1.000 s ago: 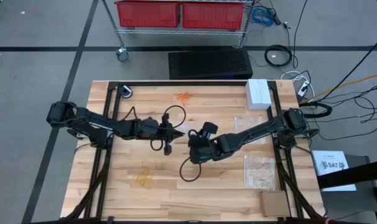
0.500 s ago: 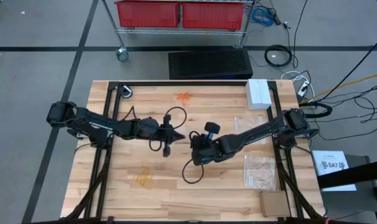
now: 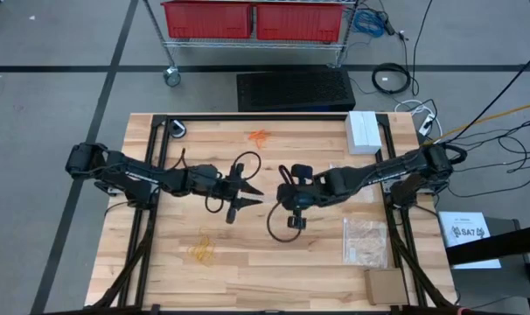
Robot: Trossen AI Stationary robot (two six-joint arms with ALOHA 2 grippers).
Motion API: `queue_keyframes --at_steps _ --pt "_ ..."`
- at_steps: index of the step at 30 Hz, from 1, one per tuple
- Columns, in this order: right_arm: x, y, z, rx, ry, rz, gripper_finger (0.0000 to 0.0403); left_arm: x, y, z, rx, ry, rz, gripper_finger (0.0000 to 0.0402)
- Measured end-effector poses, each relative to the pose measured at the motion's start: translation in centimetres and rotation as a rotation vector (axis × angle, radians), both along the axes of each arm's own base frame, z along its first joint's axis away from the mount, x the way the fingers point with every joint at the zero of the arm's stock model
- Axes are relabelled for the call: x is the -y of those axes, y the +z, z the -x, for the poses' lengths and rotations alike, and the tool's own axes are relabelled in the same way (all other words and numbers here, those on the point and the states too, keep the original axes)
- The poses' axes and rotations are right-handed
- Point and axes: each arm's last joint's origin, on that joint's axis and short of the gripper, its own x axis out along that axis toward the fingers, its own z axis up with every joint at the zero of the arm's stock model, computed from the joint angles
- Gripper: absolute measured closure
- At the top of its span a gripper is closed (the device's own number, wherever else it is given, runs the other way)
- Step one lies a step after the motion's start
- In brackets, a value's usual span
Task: Sort rubber bands
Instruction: Open the top right zip bag
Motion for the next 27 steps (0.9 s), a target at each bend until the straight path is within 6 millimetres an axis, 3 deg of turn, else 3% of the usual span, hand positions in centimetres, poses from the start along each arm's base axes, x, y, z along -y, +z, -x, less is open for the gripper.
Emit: queue_keyframes --at_steps 6,9,16,20,27 --pt "1.3 0.0 -0.3 -0.005 0.037 -0.017 0.0403 -0.2 -0.2 -0.2 0.003 0.076 0.012 0.0239" --pt "2.0 0.0 -0.5 -0.008 0.048 -0.019 0.0403 -0.3 -0.3 -0.1 0.114 0.098 0.019 0.0238" --pt "2.7 0.1 -0.5 -0.013 0.069 -0.003 0.0403 -1.6 -3.4 2.7 0.234 0.233 0.051 0.0237" --pt "3.2 0.2 -0.7 0.007 0.093 -0.033 0.0403 -1.6 -3.9 3.3 0.240 0.219 0.101 0.0237" --pt "4.0 0.3 -0.9 0.018 0.094 -0.046 0.0403 -0.7 -3.5 2.4 0.193 0.110 0.100 0.0237"
